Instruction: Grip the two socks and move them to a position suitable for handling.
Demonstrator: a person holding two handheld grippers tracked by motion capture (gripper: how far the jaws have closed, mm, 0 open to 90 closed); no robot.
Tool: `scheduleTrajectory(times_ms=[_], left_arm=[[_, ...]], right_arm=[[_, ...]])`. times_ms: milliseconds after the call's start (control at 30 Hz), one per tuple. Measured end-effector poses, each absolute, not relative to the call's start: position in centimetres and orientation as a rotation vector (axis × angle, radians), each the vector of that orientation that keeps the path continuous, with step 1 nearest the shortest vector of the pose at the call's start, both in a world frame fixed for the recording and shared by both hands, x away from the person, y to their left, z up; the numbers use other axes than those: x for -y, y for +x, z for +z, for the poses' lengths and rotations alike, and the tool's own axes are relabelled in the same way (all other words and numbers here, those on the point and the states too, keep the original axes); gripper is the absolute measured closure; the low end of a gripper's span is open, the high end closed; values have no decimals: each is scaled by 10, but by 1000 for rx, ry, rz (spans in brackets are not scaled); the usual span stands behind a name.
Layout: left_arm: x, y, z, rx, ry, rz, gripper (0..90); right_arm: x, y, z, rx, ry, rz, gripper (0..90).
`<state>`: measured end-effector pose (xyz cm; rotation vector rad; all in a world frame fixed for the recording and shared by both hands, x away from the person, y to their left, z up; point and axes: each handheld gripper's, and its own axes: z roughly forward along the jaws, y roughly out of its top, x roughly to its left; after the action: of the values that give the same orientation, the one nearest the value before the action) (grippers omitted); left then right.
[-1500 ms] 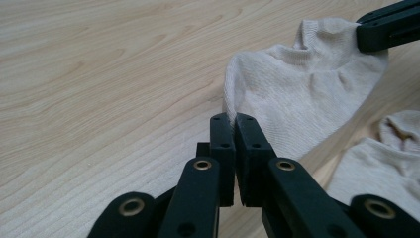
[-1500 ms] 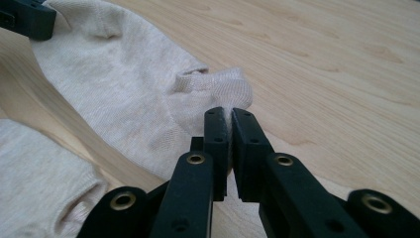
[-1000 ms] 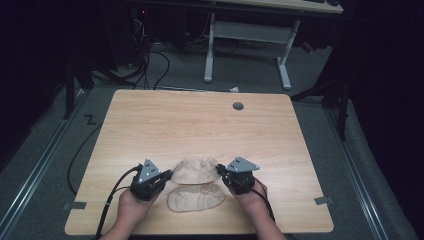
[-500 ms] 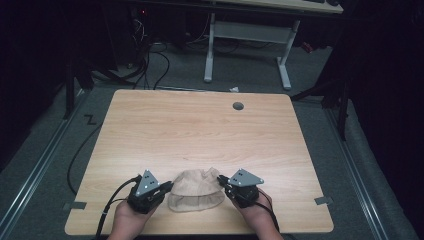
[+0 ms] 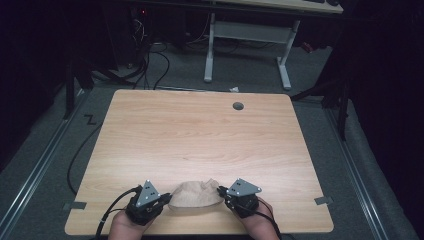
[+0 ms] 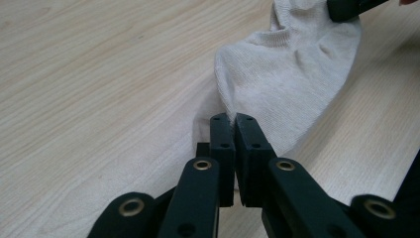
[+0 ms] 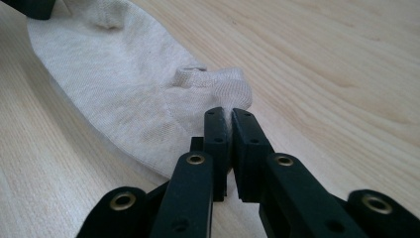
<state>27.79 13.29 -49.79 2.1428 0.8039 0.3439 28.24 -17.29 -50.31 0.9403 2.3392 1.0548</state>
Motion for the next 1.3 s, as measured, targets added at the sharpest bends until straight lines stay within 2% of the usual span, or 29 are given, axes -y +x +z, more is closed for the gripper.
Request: scheduleTrajectory(times_ms=[533, 767, 1000, 1300], left_arm=[[-119, 275, -512, -770, 2266, 383, 856], [-121, 277, -510, -791, 2245, 402, 752], [-123, 280, -507, -802, 2208, 404, 647], [-128, 285, -501, -805, 2151, 396, 592]], right_arm=[[175, 291, -516, -2388, 1004, 992, 847], [177, 293, -518, -2392, 1027, 998, 794], [179, 293, -515, -2370, 1033, 1032, 691], [195, 296, -507, -2272, 1085, 1084, 659]])
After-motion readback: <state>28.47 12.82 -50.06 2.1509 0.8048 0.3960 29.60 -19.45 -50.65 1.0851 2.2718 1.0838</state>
